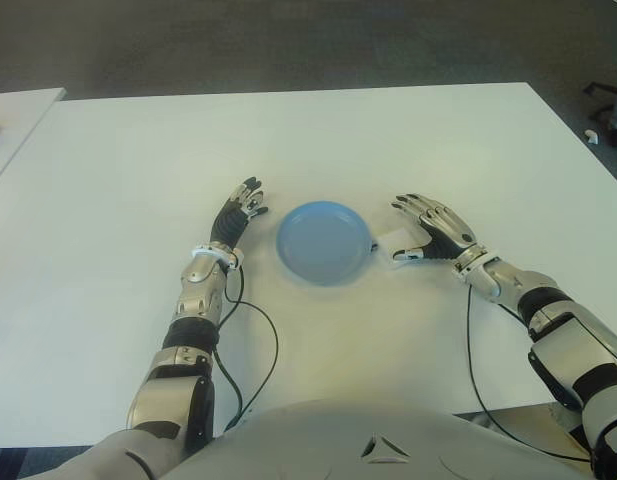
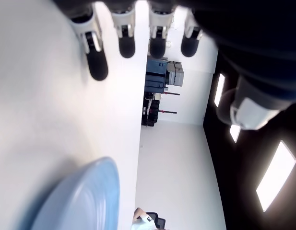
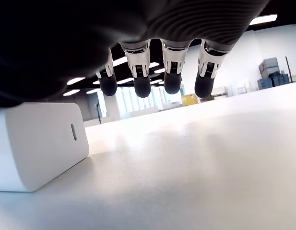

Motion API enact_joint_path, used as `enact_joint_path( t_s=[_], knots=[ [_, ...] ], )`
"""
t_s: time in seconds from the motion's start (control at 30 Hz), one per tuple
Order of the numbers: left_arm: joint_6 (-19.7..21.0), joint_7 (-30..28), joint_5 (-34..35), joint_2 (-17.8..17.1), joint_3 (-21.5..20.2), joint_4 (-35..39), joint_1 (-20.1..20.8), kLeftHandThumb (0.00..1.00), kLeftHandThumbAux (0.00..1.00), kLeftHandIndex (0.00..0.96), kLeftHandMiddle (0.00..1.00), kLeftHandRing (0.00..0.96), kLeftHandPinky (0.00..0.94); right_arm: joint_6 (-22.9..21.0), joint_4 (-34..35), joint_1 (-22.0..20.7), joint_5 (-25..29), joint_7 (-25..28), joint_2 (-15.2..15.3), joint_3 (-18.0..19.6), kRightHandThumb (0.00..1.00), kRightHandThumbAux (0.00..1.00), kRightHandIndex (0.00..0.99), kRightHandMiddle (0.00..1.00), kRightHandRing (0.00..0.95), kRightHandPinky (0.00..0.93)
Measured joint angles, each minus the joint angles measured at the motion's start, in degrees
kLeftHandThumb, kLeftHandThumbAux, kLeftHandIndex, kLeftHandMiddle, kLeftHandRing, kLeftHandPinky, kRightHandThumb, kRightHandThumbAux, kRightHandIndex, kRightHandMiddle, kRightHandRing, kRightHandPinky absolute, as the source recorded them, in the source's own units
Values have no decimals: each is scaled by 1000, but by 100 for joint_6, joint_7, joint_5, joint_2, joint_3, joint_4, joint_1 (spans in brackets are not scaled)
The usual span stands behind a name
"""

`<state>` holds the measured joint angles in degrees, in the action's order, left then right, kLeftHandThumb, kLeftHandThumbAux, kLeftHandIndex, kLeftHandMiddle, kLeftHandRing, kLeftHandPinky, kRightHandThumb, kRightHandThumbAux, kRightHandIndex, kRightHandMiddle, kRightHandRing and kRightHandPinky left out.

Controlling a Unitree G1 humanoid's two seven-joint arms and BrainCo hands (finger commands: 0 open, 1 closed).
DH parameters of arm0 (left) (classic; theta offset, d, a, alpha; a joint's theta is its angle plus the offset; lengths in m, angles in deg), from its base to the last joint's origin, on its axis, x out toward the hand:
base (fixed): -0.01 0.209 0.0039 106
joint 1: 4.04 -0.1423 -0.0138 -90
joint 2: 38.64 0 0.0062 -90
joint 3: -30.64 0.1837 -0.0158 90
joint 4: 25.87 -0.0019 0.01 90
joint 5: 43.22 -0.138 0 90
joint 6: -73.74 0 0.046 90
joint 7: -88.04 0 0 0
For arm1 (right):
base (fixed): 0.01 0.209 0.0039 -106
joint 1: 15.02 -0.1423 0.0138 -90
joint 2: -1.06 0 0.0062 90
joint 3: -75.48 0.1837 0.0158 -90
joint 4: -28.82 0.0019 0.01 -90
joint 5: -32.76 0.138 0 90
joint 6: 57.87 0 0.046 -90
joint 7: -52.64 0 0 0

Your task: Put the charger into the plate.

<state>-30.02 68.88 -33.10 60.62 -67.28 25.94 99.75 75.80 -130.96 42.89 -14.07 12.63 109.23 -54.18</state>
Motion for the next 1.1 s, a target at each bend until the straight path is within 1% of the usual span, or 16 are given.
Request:
enact_joint_path(
  t_s=[0.3, 0.6, 0.9, 1.1],
  knots=[
    [-1, 0, -5, -10, 6, -2, 1, 0, 493, 21, 47, 19, 0, 0, -66, 3, 202, 326, -59, 140, 278, 268, 0, 0, 0, 0],
    [-7, -46, 0, -29, 6, -2, 0, 0, 503, 21, 44, 22, 2, -18, -159, -23, 315, 565, -69, 251, 235, 286, 0, 0, 0, 0],
    [-26, -83, 0, -42, 6, 0, -13, 0, 505, 23, 41, 20, 1, -218, -252, -80, 466, 877, -49, 415, 214, 264, 0, 0, 0, 0],
    [-48, -120, 5, -45, 4, -1, -28, 0, 512, 24, 40, 19, 0, -380, -299, -91, 504, 911, 31, 494, 218, 246, 0, 0, 0, 0]
  ],
)
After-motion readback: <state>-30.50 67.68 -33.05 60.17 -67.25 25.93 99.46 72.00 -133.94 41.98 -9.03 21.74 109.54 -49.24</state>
